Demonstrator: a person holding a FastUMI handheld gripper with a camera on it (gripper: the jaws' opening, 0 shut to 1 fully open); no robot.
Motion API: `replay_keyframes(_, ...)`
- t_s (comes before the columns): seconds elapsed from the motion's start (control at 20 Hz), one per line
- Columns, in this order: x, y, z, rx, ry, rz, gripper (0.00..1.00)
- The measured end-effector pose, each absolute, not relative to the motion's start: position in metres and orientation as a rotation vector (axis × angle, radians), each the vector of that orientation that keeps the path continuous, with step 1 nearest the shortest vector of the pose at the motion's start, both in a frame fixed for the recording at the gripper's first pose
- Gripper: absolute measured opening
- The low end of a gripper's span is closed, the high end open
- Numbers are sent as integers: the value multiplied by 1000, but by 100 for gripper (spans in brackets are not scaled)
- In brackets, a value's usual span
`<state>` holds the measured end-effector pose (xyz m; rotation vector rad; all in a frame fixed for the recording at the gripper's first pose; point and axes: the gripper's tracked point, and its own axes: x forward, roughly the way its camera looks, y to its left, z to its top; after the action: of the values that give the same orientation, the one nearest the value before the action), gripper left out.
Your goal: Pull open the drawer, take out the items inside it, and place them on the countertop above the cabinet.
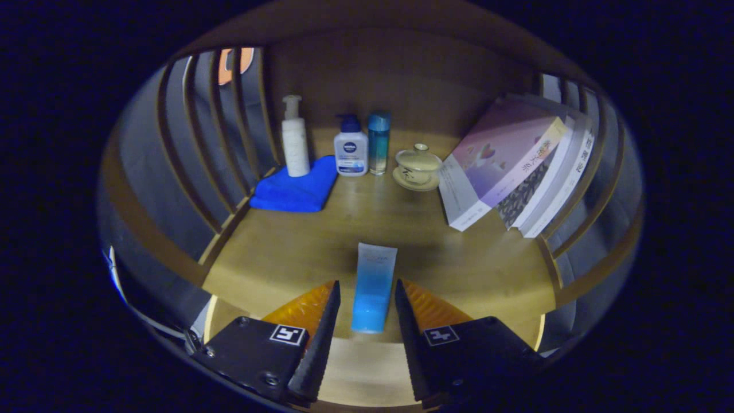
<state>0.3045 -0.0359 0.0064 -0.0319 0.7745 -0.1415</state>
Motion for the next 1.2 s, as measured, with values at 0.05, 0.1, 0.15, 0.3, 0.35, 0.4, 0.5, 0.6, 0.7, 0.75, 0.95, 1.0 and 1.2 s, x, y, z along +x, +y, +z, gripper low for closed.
replay_keyframes(0.05,295,-31,10,-33,765,-128,61)
replay_keyframes(0.1,286,-27,15,-35,751,-119,61)
replay_keyframes(0.15,275,-21,22,-39,733,-100,61)
replay_keyframes(0.3,246,-9,34,-48,670,-66,61)
replay_keyframes(0.35,235,-5,36,-48,650,-58,63)
replay_keyframes(0.4,223,-1,39,-49,630,-47,70)
replay_keyframes(0.5,200,7,43,-61,582,-23,77)
replay_keyframes(0.6,175,13,47,-80,525,-3,77)
replay_keyframes(0.7,151,19,48,-83,466,11,78)
replay_keyframes(0.75,138,21,47,-88,442,20,79)
replay_keyframes(0.95,99,8,40,-133,297,-10,96)
replay_keyframes(1.0,90,5,33,-144,272,-15,98)
replay_keyframes(1.2,55,6,8,-89,218,-14,99)
